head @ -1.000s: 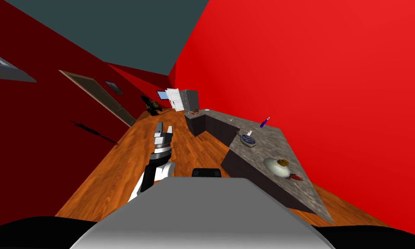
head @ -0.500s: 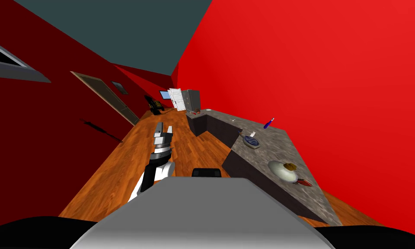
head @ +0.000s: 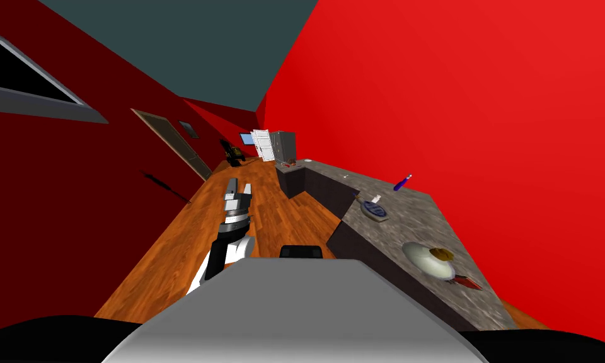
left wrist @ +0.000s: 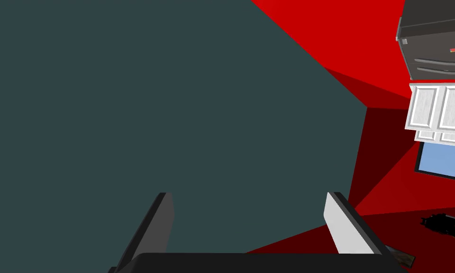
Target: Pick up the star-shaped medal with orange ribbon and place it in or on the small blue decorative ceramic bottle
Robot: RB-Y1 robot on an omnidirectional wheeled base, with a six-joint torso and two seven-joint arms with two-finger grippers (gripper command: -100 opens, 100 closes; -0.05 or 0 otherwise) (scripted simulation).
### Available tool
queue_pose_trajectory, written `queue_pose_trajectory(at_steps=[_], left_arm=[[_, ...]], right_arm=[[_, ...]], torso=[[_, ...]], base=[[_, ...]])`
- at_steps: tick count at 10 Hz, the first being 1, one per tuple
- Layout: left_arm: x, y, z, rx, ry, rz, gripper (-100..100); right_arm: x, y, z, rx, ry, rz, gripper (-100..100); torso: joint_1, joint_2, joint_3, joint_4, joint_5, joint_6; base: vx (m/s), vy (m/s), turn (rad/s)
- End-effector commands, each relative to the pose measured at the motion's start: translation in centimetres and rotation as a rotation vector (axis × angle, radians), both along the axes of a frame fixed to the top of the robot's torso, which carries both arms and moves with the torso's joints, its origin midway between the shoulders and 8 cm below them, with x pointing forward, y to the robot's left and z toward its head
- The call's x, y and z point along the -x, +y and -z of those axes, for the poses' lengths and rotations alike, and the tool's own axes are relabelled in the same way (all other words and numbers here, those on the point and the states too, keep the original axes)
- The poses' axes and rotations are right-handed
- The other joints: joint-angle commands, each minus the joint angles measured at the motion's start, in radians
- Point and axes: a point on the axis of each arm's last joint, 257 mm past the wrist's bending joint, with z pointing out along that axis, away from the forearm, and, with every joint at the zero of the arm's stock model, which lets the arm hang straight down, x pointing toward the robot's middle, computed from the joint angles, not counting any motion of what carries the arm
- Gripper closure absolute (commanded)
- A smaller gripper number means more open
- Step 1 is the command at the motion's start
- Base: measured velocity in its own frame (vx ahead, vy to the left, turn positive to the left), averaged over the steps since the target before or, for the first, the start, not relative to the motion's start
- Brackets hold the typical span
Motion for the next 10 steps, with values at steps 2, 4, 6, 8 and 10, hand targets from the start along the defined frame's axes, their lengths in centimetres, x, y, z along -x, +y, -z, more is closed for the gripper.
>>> queue_pose_trajectory(at_steps=[2, 4, 6, 8, 10], left_arm=[[0.0, 0.0, 0.0, 0.000, 0.000, 0.000, 0], [0.0, 0.0, 0.0, 0.000, 0.000, 0.000, 0], [0.0, 0.0, 0.0, 0.000, 0.000, 0.000, 0], [0.0, 0.0, 0.0, 0.000, 0.000, 0.000, 0], [0.0, 0.0, 0.0, 0.000, 0.000, 0.000, 0]], right_arm=[[-0.9, -3.7, -2.2, 0.094, 0.015, -0.035, -100], [-0.9, -3.7, -2.2, 0.094, 0.015, -0.035, -100], [-2.1, -6.6, -4.7, 0.173, 0.020, -0.069, -100], [-3.1, -8.2, -6.1, 0.218, 0.016, -0.091, -100], [-3.6, -8.7, -6.4, 0.232, 0.012, -0.099, -100]], torso=[[-0.001, 0.000, 0.000, 0.000, -0.001, 0.001], [-0.002, 0.000, 0.000, 0.000, -0.001, 0.001], [-0.003, 0.001, 0.001, 0.000, -0.001, 0.001], [-0.002, -0.002, -0.001, -0.001, -0.001, 0.000], [0.000, -0.001, -0.001, 0.000, 0.000, 0.001]], base=[[0.032, 0.031, 0.121], [0.019, 0.007, 0.019], [0.035, 0.013, 0.167], [0.059, 0.024, 0.164], [0.037, 0.042, 0.085]])
